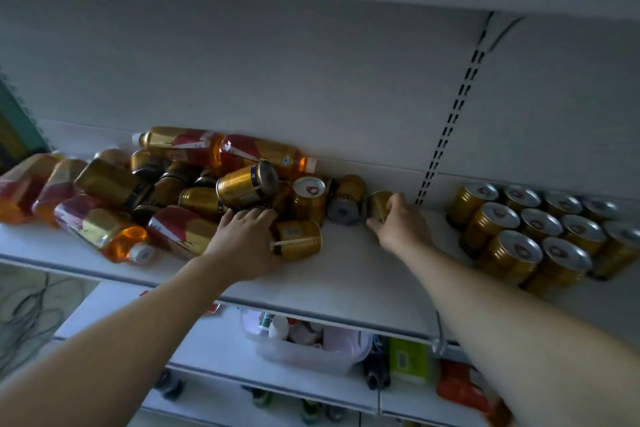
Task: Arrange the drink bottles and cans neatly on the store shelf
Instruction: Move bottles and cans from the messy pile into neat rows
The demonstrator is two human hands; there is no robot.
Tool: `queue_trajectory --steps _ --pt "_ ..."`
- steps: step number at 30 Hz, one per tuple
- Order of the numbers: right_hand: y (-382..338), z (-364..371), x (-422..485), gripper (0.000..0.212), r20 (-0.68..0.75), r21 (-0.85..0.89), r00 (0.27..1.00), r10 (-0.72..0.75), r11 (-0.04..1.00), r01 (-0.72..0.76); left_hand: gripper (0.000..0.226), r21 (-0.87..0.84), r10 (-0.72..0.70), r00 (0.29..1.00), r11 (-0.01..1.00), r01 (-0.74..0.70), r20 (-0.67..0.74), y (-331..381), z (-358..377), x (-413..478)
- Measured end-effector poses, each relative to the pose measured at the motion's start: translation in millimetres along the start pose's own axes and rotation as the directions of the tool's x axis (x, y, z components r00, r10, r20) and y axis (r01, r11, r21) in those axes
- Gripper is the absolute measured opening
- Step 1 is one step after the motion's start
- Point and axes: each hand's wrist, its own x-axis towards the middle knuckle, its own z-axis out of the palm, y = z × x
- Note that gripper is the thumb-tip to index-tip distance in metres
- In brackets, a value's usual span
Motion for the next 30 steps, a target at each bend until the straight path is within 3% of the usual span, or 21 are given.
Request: queue_trajectory --steps 3,5,8,10,12,14,20,23,26,28,30 --pt "0 -9 3 0.100 0.180 -0.047 0.980 0.086 0.996 -0.079 0.082 -0.348 -0.037 0.999 0.937 0.023 -0.034 19 -7 3" --pt "2 -15 -4 0.118 0.326 -0.019 0.939 0.109 0.994 -0.109 0.092 -0.452 -0.040 0.999 0.892 0.023 -0.028 35 -6 7" --pt "17 -15 -28 0.118 0.299 0.242 0.953 -0.039 0.970 -0.036 0.100 -0.557 -0.048 0.999 0.830 0.032 -0.013 54 2 15" --pt "34 -8 -45 0.097 0.189 0.517 0.970 -0.150 0.855 0.031 0.097 -0.591 -0.032 0.999 0.807 0.015 -0.019 66 9 17" --pt "48 -3 -61 0.070 0.094 0.702 0.977 -0.191 0.708 0.071 0.091 -0.584 0.006 0.999 0.811 -0.029 -0.041 76 16 18" --pt "57 -1 -71 0.068 0.064 0.744 0.981 -0.183 0.663 0.076 0.087 -0.602 0.043 0.998 0.796 -0.065 -0.051 83 20 20" --pt "74 3 -82 0.083 0.044 0.629 0.999 -0.019 0.777 -0.013 0.089 -0.432 0.191 0.973 0.894 -0.118 0.128 73 40 21" --pt "75 -6 -86 0.086 0.032 0.526 0.999 0.017 0.850 -0.032 0.088 -0.170 0.227 0.962 0.965 -0.201 0.153 78 38 28" --pt "73 -13 -90 0.086 0.024 0.487 0.999 0.032 0.872 -0.039 0.076 0.068 0.271 0.947 0.956 -0.286 0.175 89 28 41" --pt "74 -13 -96 0.088 0.027 0.510 0.998 0.057 0.858 -0.062 0.064 0.025 0.266 0.944 0.961 -0.276 0.193 90 27 46" --pt "78 -11 -103 0.086 0.022 0.544 0.996 0.084 0.835 -0.083 0.053 -0.153 0.205 0.949 0.973 -0.171 0.239 87 30 45"
